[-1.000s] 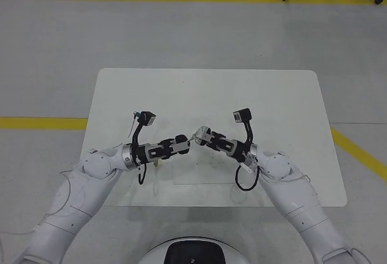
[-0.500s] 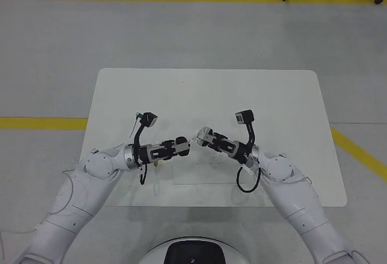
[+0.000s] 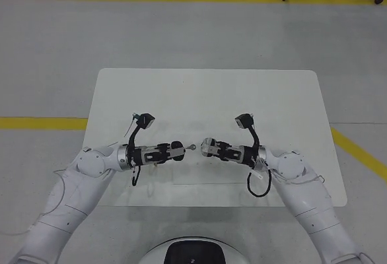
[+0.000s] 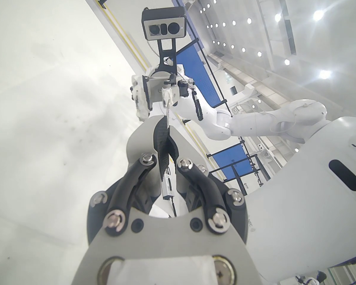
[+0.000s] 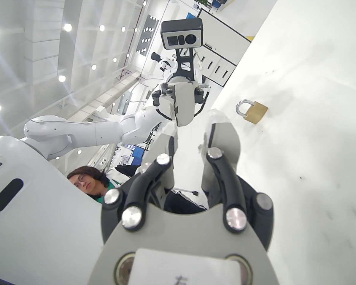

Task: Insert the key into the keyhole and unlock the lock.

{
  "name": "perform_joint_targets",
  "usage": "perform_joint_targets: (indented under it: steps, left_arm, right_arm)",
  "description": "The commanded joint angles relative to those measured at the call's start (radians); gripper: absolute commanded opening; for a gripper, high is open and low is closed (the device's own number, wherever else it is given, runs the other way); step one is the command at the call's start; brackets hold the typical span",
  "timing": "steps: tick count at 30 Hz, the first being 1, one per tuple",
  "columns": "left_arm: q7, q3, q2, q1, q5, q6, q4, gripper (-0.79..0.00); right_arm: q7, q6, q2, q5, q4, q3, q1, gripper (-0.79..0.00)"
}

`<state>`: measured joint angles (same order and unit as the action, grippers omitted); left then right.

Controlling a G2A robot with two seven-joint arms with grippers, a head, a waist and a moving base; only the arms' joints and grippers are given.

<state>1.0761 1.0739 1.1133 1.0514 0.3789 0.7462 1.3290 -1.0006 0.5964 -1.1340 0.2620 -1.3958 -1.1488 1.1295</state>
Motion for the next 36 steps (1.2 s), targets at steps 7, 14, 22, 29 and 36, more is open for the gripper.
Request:
perform_joint_targets:
  steps: [7,14,22,29,36]
  left_arm:
    - [0.034,-0.021,-0.009,-0.01,0.004,-0.037,-0.009,-0.785]
    - [0.04,-0.041,-0.009,-0.028,0.002,-0.043,-0.029,-0.785]
    - [0.051,-0.058,-0.011,-0.042,-0.007,-0.053,-0.037,-0.785]
    - [0.044,-0.07,-0.013,-0.053,-0.022,-0.046,-0.049,-0.785]
    - [0.025,-0.053,-0.022,-0.045,-0.009,-0.027,-0.049,0.0]
  right_arm:
    - [-0.086,-0.047,0.002,0.036,-0.017,0.028,-0.018,-0.434]
    - [-0.072,-0.069,-0.006,0.006,-0.001,0.076,-0.048,-0.505]
    - [-0.054,-0.074,-0.013,0.009,0.022,0.105,-0.07,-0.594]
    - [-0.06,-0.068,-0.016,0.02,0.041,0.122,-0.084,-0.785]
    - [-0.072,-0.042,-0.015,0.048,0.056,0.116,-0.087,-0.785]
